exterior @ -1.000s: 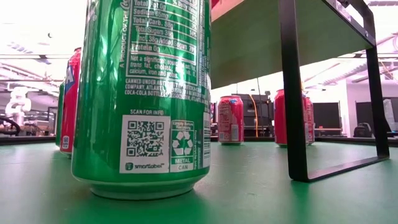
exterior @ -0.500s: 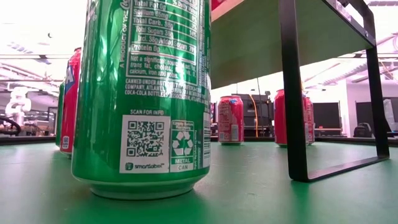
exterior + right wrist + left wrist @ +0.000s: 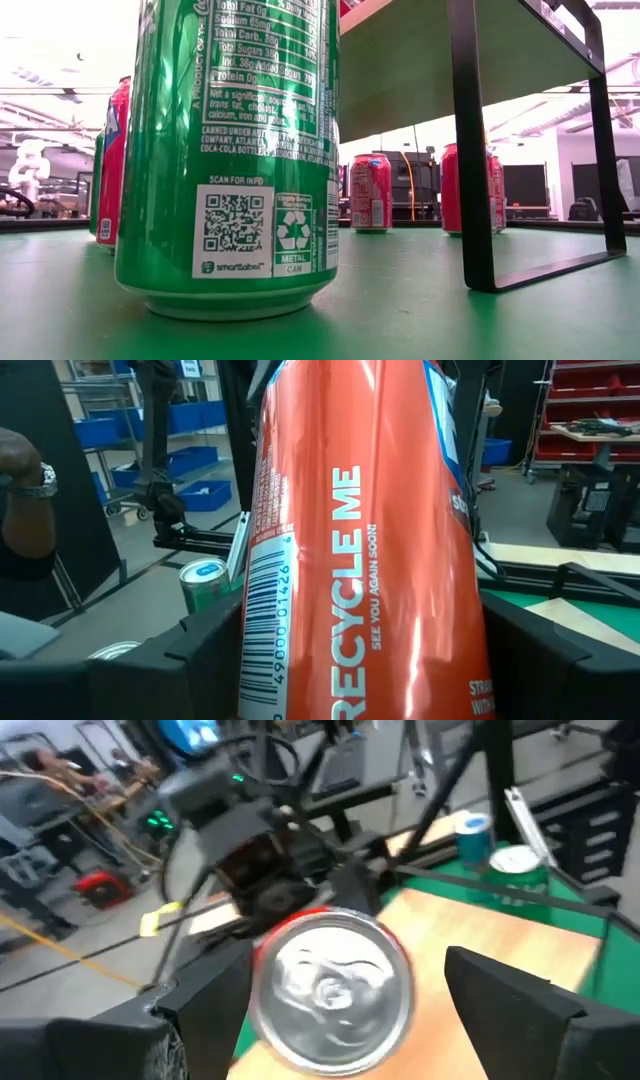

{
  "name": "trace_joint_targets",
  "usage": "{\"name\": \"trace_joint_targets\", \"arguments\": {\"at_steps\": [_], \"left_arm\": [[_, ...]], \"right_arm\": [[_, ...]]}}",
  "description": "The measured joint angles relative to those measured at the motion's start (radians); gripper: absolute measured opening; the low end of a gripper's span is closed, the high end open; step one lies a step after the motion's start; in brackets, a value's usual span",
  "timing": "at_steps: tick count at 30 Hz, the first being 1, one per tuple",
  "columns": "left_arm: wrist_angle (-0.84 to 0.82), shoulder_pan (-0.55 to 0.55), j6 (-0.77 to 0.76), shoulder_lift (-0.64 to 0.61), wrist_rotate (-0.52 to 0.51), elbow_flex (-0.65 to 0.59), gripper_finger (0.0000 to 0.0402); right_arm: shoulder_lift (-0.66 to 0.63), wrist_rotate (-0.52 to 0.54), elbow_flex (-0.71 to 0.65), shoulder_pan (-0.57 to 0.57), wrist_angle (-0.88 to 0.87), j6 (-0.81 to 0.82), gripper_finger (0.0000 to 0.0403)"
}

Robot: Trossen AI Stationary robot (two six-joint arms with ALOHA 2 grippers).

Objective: Place canned beverage on shelf
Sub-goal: Put the red soda can on the shelf

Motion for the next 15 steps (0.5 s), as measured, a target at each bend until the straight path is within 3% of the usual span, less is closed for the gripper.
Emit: {"name": "trace_joint_targets", "arguments": {"at_steps": [15], "left_arm": [[0.073,0.011,-0.002,0.1,-0.031,0.001,0.0322]], "right_arm": [[0.001,-0.02,0.0,-0.008,-0.006,-0.032,0.029]]}}
